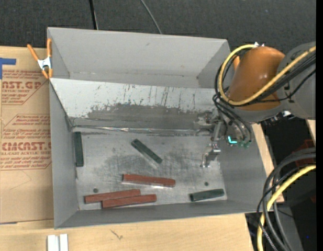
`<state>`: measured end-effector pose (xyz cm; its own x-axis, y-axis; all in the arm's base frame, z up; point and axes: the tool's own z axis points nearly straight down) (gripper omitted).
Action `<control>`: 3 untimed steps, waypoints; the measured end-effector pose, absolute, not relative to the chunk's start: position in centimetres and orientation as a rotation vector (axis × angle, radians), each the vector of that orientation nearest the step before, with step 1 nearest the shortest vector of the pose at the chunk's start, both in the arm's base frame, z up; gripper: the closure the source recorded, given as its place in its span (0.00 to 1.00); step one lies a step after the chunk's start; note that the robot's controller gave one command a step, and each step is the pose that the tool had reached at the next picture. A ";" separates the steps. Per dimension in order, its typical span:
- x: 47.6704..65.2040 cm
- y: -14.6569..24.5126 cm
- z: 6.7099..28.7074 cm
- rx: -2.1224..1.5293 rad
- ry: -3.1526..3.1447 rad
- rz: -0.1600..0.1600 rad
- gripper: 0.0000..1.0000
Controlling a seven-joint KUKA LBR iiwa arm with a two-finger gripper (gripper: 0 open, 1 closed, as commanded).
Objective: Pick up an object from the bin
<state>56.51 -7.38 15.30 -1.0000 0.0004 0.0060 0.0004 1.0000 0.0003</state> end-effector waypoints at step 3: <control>51.7 -4.4 8.3 0.135 -3.131 0.001 0.00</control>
Offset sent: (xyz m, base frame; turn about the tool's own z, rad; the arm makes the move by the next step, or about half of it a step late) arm -0.0573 0.0244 -0.0743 -0.1092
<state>51.68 -4.43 8.28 -0.9963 -0.0859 0.0079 -0.0859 0.9963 -0.0004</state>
